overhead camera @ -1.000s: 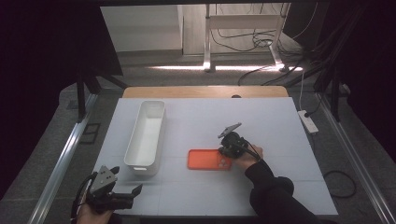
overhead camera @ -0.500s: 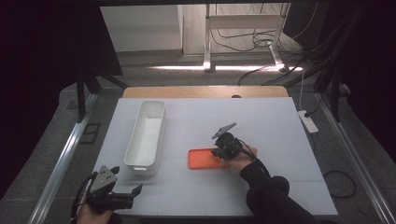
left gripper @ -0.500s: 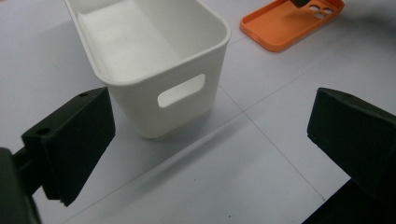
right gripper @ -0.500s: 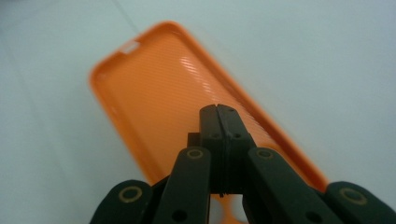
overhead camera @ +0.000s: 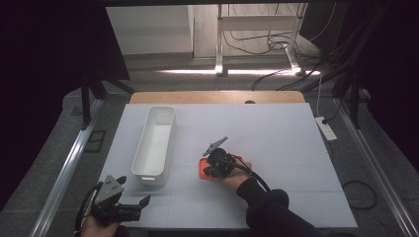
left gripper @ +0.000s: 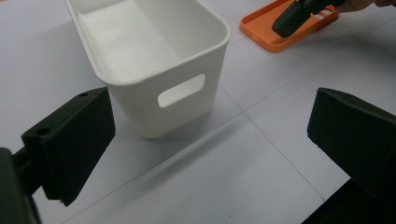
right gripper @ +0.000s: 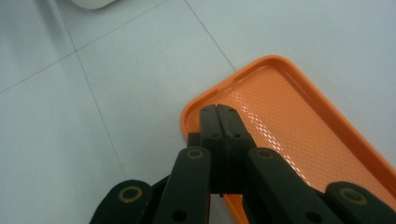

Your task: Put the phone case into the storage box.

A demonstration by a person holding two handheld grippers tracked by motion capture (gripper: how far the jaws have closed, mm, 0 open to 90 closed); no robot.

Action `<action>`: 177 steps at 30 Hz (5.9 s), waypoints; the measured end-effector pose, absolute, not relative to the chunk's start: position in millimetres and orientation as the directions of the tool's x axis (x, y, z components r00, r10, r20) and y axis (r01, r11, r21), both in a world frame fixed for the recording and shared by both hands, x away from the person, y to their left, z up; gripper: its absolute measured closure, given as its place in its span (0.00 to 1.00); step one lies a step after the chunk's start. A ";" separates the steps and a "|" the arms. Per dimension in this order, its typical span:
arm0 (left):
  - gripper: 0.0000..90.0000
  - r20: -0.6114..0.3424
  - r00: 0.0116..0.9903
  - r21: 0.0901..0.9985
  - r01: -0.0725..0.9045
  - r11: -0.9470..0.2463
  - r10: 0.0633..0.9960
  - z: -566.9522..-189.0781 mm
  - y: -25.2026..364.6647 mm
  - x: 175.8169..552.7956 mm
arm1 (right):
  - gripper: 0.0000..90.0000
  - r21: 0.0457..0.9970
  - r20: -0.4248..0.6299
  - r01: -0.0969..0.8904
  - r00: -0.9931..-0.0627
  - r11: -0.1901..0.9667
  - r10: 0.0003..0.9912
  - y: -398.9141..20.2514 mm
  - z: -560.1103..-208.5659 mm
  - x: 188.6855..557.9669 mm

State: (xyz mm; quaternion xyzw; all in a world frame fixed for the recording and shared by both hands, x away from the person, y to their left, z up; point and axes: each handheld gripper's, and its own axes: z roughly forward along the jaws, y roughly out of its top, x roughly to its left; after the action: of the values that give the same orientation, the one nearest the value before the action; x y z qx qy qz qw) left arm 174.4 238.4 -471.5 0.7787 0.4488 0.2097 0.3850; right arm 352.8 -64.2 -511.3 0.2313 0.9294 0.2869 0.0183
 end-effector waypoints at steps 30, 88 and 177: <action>0.02 -0.011 0.510 0.783 0.539 -0.309 0.860 -471.3 236.8 174.7 | 0.99 0.478 0.154 0.439 -0.895 0.761 0.419 -96.0 -511.3 318.5; 0.02 -0.009 0.515 0.782 0.538 -0.315 0.857 -471.1 235.9 175.8 | 0.00 0.561 -0.011 0.550 -0.742 0.619 0.670 -204.3 -468.0 316.8; 0.00 -0.080 0.669 0.780 0.503 -0.371 0.739 -455.8 173.0 215.8 | 0.99 0.657 0.114 0.548 -0.750 0.517 0.651 -218.0 -448.6 312.6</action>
State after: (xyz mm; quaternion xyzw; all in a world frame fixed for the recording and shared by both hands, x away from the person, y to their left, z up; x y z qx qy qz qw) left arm 215.8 173.0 -455.8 0.8155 0.3808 0.1432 0.4116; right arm 312.6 -218.0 -448.6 0.3457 0.8678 0.3494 0.0736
